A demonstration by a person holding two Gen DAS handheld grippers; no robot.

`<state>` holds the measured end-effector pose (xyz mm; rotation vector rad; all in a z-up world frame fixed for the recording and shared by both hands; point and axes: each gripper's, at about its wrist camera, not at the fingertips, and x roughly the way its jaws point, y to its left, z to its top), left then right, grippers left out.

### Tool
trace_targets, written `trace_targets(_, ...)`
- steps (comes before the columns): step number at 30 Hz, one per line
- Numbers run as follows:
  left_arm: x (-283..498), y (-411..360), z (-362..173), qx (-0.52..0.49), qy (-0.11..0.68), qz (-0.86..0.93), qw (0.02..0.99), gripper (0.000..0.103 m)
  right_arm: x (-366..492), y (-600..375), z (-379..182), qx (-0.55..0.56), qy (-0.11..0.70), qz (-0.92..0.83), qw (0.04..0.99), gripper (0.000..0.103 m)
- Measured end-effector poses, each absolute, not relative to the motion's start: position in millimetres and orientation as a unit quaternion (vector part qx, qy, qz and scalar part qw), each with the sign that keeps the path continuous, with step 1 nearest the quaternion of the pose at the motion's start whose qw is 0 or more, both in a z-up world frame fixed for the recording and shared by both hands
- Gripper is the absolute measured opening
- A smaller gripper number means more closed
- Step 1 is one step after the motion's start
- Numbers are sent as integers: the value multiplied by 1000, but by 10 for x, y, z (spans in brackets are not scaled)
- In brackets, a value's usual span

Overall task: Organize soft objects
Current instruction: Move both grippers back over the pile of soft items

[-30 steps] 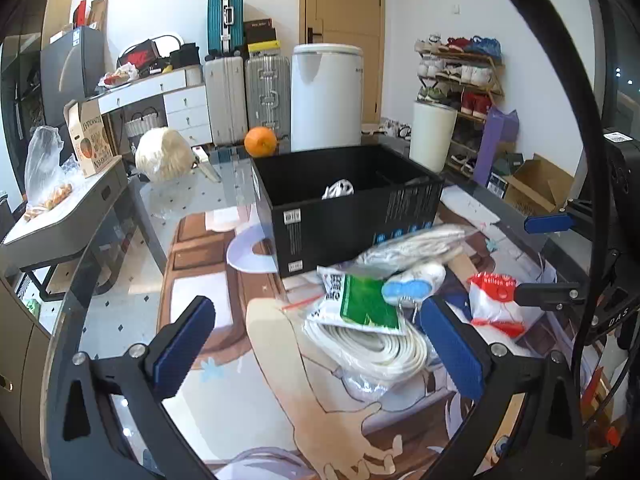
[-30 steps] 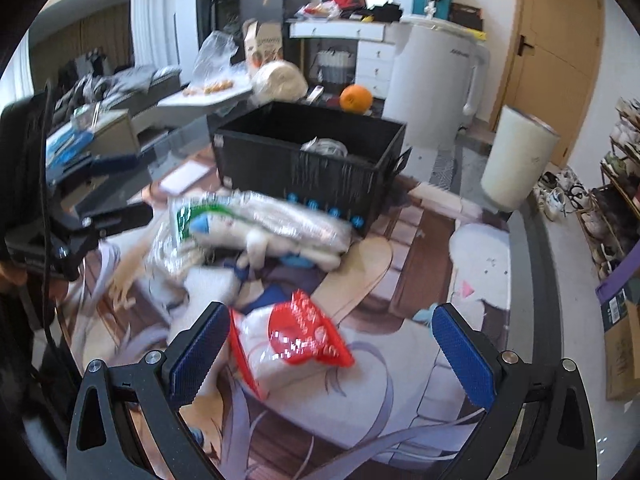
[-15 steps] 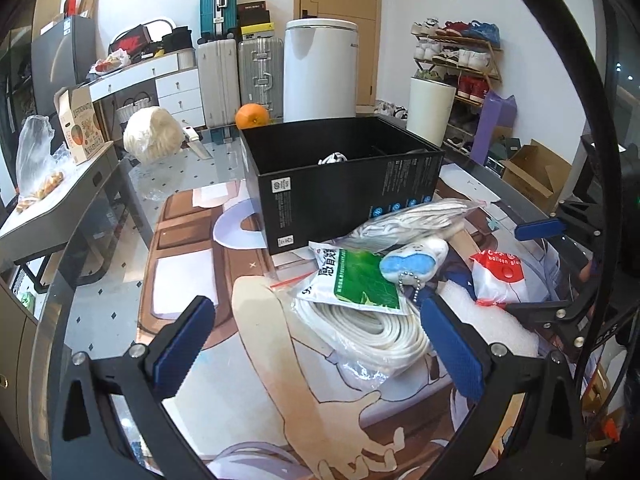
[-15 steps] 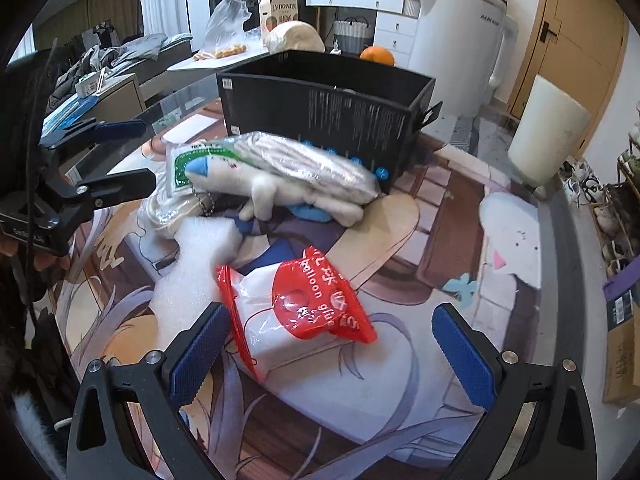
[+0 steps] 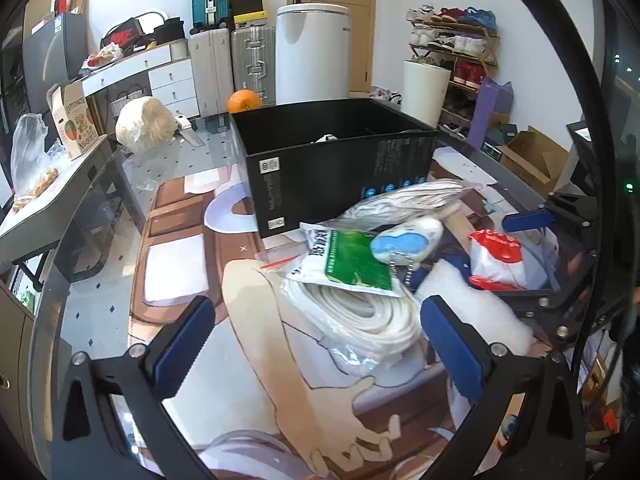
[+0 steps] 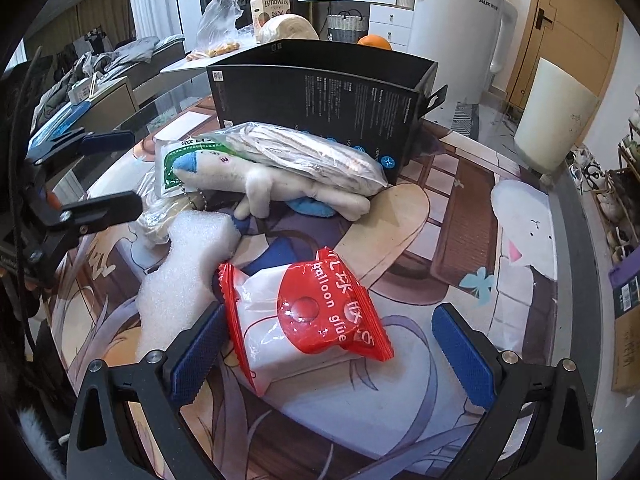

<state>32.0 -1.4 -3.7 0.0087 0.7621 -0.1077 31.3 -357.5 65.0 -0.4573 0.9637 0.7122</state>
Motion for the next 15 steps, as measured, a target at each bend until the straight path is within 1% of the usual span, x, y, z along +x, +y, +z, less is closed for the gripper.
trace_targets(15, 315, -108, -101, 14, 386, -62, 920, 103, 309, -3543, 639, -203, 453, 336, 801, 102)
